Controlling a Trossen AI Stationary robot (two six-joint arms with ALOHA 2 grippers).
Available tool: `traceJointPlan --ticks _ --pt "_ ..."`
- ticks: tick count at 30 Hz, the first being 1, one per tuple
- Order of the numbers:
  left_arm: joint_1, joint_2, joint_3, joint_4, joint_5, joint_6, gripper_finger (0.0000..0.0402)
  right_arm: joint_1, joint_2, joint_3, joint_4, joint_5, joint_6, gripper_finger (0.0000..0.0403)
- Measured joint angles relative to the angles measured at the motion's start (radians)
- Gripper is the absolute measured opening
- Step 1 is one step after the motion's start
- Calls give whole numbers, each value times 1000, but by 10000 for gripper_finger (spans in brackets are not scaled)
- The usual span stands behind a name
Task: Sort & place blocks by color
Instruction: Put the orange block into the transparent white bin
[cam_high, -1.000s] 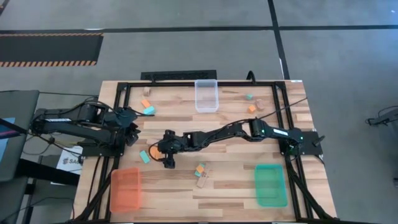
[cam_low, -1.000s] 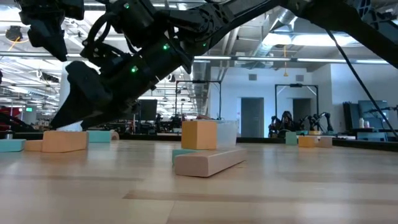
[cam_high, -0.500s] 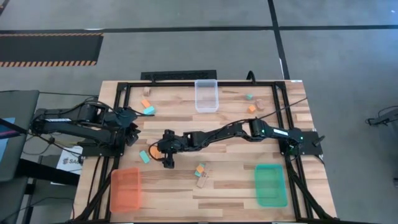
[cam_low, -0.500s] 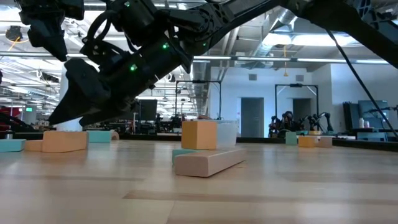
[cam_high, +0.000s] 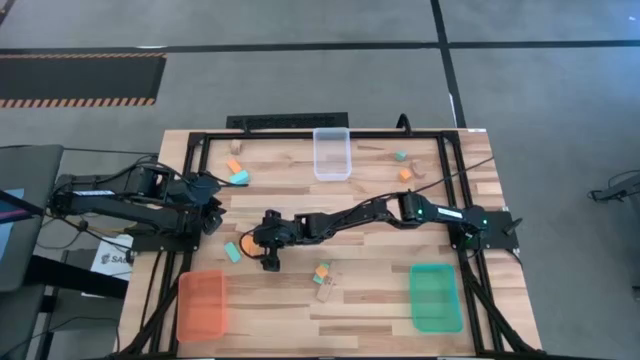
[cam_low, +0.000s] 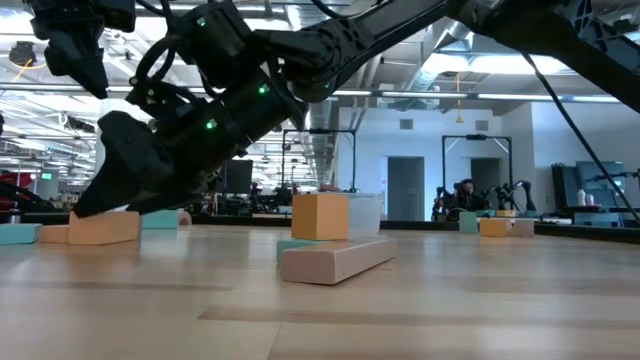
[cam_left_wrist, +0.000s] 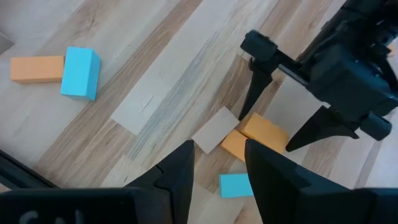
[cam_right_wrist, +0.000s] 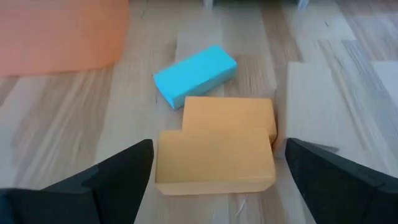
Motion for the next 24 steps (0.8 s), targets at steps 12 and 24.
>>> traceJointPlan --ticks 12,24 --pt "0 0 0 0 0 9 130 1 1 0 -14 -4 8 390" --pt "0 0 0 0 -1 10 130 0 1 0 -14 -28 0 379"
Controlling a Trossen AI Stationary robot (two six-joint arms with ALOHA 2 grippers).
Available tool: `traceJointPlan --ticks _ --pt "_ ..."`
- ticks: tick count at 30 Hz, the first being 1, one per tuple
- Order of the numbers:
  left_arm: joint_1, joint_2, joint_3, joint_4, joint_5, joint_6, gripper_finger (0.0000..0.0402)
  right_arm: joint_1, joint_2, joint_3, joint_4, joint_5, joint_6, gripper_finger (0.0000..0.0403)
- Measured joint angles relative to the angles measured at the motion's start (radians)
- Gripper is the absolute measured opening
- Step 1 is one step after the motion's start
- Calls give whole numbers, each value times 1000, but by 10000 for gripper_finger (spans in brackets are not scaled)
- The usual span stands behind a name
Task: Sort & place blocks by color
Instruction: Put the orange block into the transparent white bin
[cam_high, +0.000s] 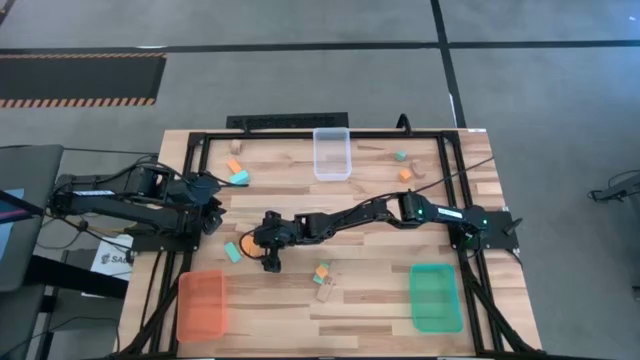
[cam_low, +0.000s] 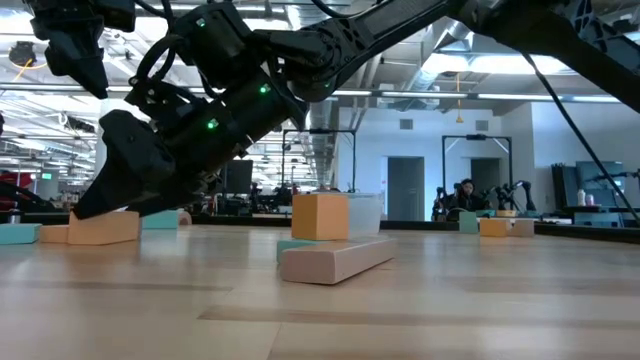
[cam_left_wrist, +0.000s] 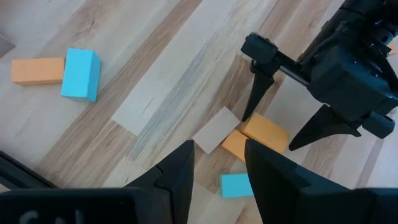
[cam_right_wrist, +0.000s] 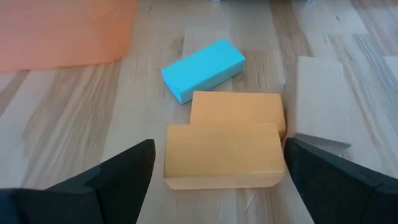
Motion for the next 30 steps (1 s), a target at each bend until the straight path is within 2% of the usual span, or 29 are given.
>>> traceJointPlan --ticks 13,20,26,30 --pt "0 0 0 0 -4 0 130 0 0 0 -50 1 -3 322" --pt "0 0 0 0 -4 0 130 0 0 0 -17 3 0 316" --pt "0 0 0 0 -4 0 130 -4 0 0 -23 2 94 299" --pt "0 0 0 0 -4 3 130 -15 -44 -2 -83 3 129 294"
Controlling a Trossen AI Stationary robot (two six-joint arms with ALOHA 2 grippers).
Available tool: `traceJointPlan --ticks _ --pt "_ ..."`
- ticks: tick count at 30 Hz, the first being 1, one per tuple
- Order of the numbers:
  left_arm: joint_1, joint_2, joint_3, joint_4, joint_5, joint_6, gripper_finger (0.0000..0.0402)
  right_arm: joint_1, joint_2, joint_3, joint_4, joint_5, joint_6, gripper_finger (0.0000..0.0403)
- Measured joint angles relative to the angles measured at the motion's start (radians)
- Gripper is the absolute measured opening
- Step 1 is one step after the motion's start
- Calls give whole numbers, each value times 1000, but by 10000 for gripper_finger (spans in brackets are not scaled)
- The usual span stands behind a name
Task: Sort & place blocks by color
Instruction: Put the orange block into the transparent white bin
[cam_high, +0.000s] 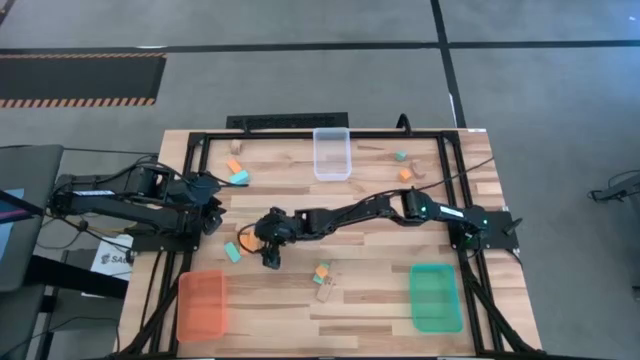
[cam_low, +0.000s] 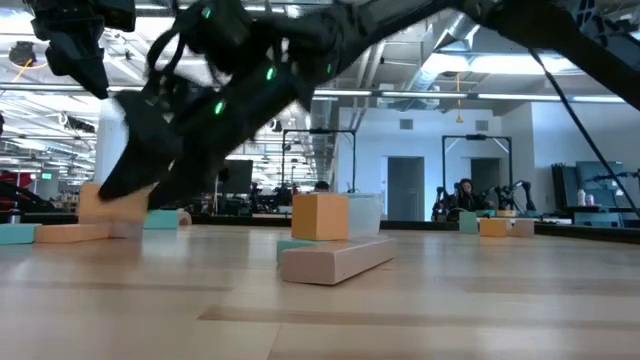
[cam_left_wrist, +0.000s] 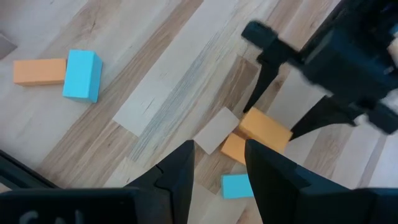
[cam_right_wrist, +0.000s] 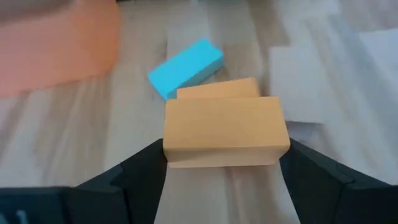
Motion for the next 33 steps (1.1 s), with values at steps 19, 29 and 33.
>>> traceJointPlan --ticks 19,29,33 --pt "1 0 0 16 -57 -4 130 -294 -366 2 -684 40 -122 292" --pt "1 0 0 16 -91 -82 130 -525 -335 2 -880 56 -283 292" --pt "0 0 0 16 -124 -140 130 -584 -303 1 -881 47 -326 293"
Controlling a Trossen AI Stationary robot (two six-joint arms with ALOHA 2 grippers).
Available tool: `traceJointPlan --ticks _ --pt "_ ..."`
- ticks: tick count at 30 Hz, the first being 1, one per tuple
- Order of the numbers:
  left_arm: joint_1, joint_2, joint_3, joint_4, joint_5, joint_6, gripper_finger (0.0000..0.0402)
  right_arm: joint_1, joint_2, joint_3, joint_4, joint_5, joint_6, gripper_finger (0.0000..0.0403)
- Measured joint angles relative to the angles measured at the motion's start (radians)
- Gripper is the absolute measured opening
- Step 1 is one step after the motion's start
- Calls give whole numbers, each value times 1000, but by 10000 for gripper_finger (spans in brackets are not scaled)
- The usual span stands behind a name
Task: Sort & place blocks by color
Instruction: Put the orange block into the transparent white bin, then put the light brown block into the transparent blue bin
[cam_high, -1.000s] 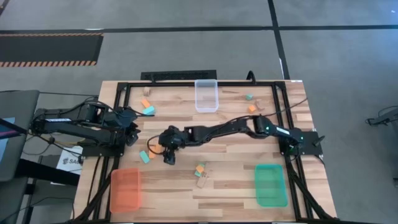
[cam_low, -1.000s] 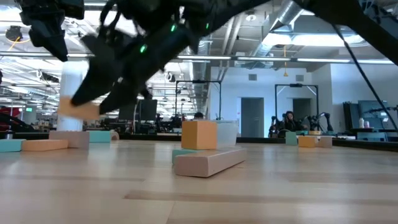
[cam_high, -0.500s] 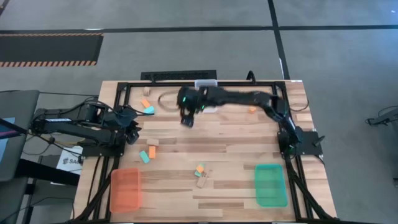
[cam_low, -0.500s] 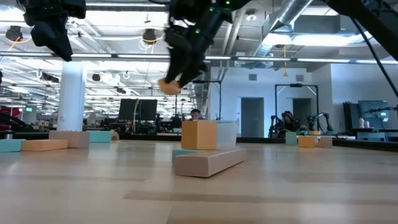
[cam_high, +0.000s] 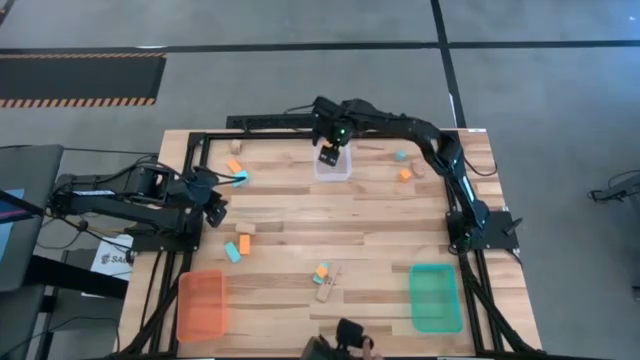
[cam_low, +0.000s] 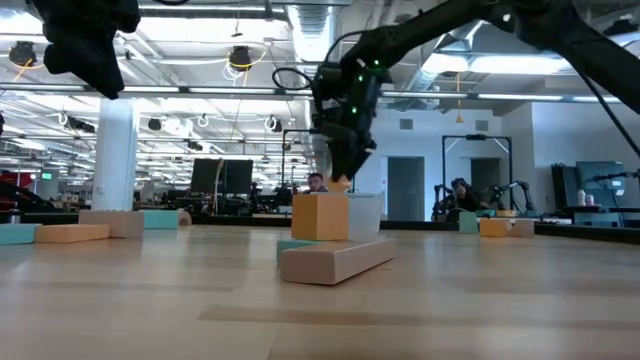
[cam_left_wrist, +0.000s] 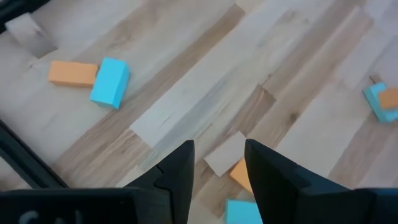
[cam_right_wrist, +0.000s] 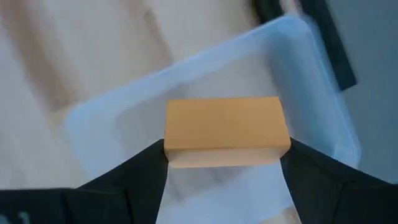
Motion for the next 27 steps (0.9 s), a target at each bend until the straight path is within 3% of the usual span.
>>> traceJointPlan --ticks 14,27 --pt "0 2 0 0 -133 -161 130 -42 19 0 -18 -23 -182 383" --pt "2 4 0 4 -256 -213 130 -58 -22 0 -59 -16 -135 371"
